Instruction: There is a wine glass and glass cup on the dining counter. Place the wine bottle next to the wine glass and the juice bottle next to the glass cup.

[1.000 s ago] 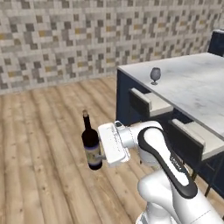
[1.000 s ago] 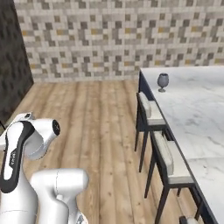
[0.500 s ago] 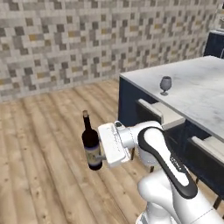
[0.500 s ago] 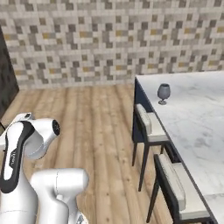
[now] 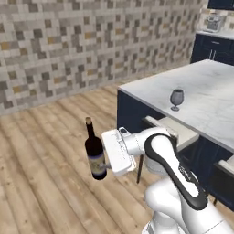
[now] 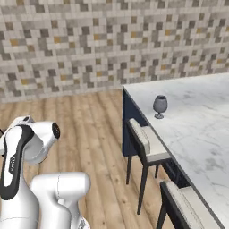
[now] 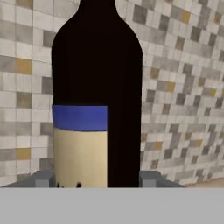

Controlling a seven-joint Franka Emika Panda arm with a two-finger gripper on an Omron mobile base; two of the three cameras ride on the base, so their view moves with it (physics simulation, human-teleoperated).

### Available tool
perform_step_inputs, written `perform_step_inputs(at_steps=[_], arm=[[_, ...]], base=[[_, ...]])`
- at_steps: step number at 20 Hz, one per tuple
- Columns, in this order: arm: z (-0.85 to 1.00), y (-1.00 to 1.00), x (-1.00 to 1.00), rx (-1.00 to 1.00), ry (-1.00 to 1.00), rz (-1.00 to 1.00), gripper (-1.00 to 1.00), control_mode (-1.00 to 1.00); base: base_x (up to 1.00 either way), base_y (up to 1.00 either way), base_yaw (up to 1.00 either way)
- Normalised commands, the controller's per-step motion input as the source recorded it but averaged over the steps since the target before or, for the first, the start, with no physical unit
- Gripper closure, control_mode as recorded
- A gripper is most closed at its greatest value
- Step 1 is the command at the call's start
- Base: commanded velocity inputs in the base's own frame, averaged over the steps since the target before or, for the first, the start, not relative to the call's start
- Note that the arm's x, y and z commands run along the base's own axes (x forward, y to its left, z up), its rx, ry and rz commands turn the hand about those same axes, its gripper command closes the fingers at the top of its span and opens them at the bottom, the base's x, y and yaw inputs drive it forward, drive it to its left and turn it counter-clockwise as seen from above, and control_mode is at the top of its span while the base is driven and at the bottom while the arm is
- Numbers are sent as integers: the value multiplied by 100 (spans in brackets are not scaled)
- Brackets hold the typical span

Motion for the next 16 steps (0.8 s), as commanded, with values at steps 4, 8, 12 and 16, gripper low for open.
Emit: perform_step_inputs(at_steps=[4, 8, 12, 16], arm=[[0, 0, 0, 0, 0, 0, 100, 100], [0, 0, 0, 0, 0, 0, 100, 100], [0, 0, 0, 0, 0, 0, 100, 100], [0, 0, 0, 0, 0, 0, 100, 100]], base=[[64, 29, -49], [60, 28, -53], [58, 29, -55], [50, 29, -62]])
